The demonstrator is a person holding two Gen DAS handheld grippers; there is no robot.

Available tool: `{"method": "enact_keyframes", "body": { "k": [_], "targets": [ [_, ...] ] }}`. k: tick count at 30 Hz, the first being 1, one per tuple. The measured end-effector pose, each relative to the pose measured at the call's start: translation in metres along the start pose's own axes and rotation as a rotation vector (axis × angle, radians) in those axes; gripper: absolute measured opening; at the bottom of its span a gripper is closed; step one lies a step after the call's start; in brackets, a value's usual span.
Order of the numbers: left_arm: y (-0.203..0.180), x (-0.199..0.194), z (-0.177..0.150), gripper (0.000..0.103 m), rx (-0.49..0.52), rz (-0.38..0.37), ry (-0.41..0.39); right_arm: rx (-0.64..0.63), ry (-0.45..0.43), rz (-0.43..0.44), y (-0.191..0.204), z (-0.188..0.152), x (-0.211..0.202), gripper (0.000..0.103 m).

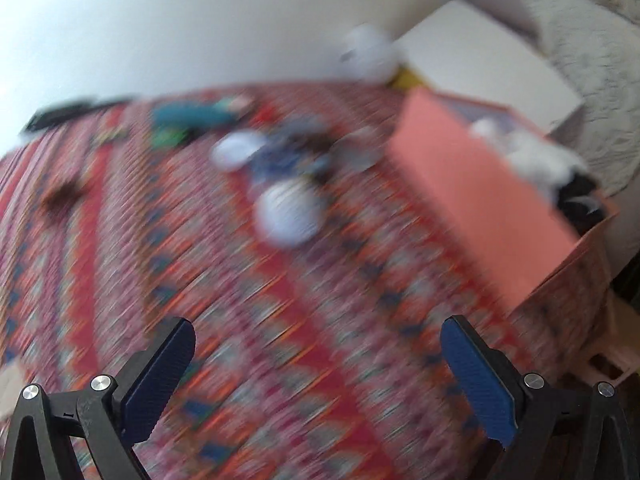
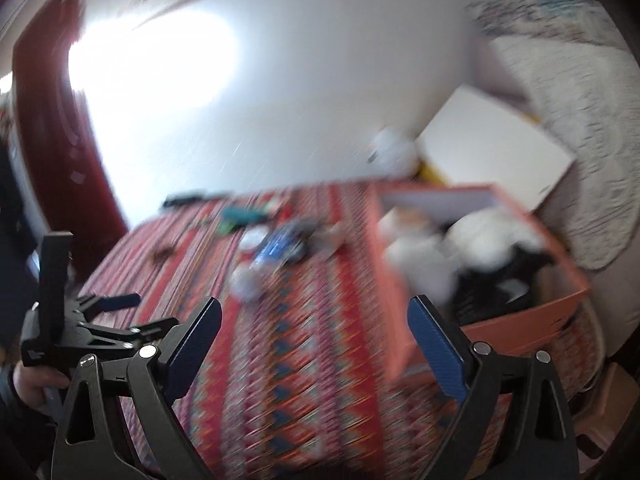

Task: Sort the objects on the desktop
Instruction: 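Grasp the white round lid with the left tool while the right tool grasps the twine ball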

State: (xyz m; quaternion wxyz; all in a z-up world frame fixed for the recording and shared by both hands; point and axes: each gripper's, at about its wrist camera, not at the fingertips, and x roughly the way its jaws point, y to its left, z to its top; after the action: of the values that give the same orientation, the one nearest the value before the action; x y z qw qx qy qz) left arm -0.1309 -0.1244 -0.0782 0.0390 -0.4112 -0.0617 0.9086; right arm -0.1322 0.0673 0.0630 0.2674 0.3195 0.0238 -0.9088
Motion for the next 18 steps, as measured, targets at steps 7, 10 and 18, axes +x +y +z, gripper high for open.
{"method": "enact_keyframes", "body": {
  "k": [7, 10, 18],
  "targets": [
    [0.110, 0.011, 0.002, 0.101, -0.116, 0.136, -0.017, -0.090, 0.193, 0.088, 0.078, -0.015, 0.101, 0.096],
    [0.134, 0.030, 0.028, 0.101, -0.144, 0.120, -0.030, -0.111, 0.218, 0.084, 0.094, -0.007, 0.142, 0.096],
    [0.139, 0.114, 0.108, 0.101, -0.131, 0.035, -0.025, -0.060, 0.278, 0.055, 0.104, 0.021, 0.258, 0.096]
  ]
}}
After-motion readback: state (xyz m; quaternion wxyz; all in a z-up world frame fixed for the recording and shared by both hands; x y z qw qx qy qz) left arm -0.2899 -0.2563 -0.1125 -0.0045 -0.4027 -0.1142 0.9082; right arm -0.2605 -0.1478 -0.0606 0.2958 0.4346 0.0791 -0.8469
